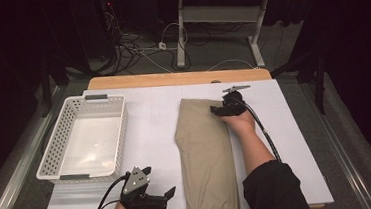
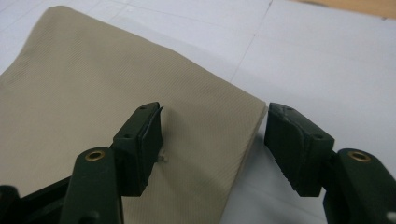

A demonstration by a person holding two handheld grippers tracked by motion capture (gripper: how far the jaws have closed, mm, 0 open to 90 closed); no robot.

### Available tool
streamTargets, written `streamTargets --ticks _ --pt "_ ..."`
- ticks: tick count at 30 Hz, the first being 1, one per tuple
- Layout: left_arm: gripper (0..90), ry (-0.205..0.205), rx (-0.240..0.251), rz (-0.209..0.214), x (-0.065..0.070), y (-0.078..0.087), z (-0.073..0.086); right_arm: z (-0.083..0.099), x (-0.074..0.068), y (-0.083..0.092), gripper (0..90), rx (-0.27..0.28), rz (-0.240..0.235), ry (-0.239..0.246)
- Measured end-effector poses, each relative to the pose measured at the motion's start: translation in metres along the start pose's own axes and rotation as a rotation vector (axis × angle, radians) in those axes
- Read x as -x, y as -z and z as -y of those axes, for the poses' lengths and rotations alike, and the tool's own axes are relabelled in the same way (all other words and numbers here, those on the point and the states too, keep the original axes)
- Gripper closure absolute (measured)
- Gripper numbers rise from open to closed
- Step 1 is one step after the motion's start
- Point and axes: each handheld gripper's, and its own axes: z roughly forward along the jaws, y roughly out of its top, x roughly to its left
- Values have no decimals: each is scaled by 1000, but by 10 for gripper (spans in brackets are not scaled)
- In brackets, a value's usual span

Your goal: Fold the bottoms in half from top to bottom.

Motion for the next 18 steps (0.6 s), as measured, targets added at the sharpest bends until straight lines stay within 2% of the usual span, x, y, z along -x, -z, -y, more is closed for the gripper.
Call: streamTargets --ticks 2,5,7,8,12,17,18 --pt "0 3 -1 -5 -1 1 1 -3 -3 -4 399 5 0 11" --pt "0 6 4 -15 -2 4 2 -4 -9 -7 499 2 -5 57" --pt "0 4 3 -21 -2 6 2 -4 -11 -7 594 5 -27 65" --pt "0 4 3 -21 -2 6 2 -4 -11 -7 594 5 -27 65" --pt "0 7 2 -25 -2 8 4 -3 -15 -7 763 3 -62 51" --pt "0 3 3 -18 0 10 8 -4 -21 -5 815 -2 -48 71" --pt "0 -3 5 -18 1 11 7 -6 -26 -1 818 14 -43 103"
